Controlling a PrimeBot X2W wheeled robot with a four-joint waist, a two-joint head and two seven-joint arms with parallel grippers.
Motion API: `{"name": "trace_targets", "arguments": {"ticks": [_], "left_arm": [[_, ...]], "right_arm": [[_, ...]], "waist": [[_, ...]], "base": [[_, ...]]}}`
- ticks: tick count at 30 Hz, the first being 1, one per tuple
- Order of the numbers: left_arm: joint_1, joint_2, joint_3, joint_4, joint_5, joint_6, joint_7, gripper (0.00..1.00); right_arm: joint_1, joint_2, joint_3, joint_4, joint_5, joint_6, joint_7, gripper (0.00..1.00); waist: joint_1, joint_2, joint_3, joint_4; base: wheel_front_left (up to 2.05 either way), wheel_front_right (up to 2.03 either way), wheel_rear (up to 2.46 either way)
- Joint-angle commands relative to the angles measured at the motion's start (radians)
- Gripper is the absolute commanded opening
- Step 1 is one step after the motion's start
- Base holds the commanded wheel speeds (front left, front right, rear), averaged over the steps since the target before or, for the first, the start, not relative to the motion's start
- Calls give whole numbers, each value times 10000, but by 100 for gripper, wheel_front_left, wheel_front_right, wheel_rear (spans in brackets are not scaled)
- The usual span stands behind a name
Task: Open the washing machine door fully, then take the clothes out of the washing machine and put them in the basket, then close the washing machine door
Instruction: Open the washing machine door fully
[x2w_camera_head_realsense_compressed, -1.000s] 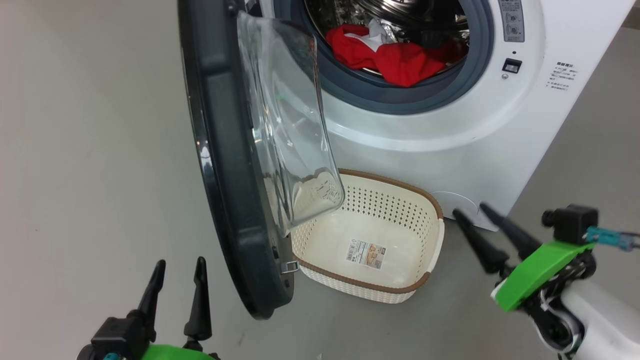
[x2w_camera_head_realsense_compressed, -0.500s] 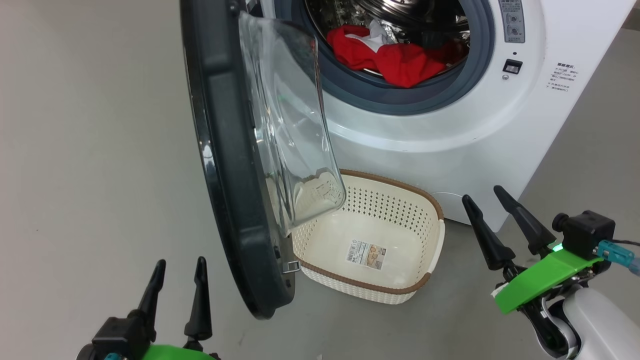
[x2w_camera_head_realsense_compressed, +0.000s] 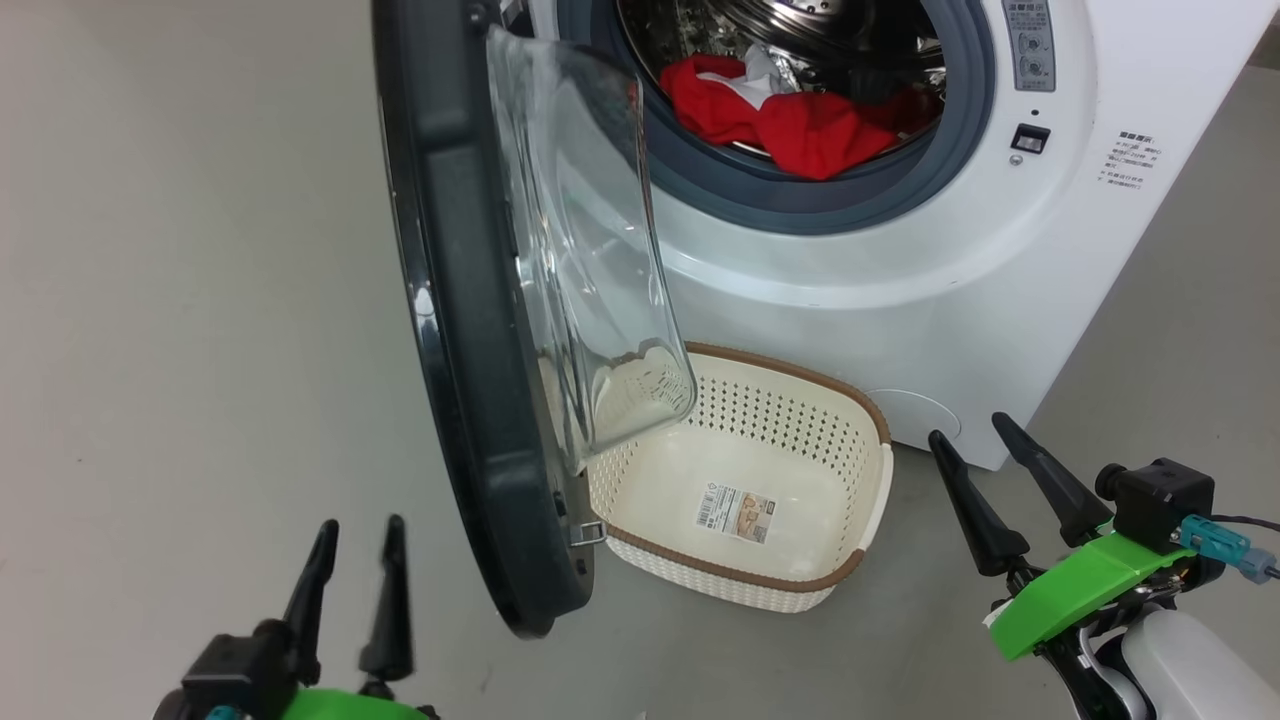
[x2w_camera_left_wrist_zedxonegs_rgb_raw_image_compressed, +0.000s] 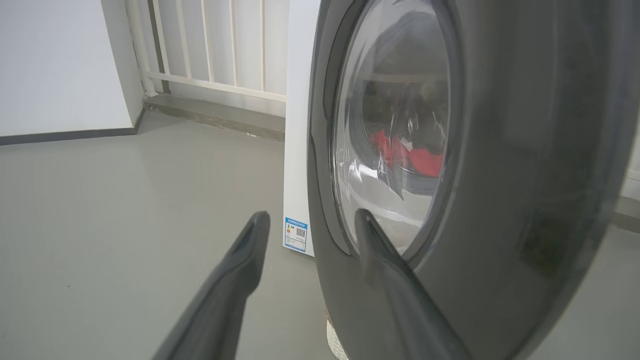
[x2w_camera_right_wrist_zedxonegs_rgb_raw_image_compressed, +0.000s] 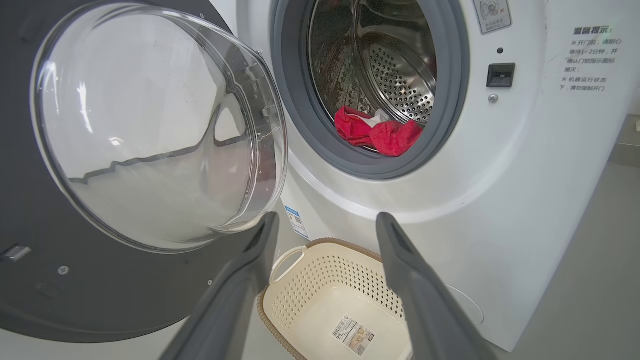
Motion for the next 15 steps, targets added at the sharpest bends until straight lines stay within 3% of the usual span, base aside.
{"name": "trace_targets", "arguments": {"ticks": [1,9,15], "left_arm": [[-200,139,410,-276,-118,83,-122,0],[-613,139,984,-2314,-331,231,-122,0],[-704,139,-312,-4752,-276,206,-122,0]], "right_arm": [[108,-60,83,-180,-132,65,-64,100],[152,-89,54,-222,-323,65,-64,100],[123,-160,36,-190,-301,65,-64,100]], "waist": [[0,-1,-13,-7],[0,-1,-60,-40],[0,-1,1,-74]], "base": [[0,0,0],[0,0,0],[0,0,0]]}}
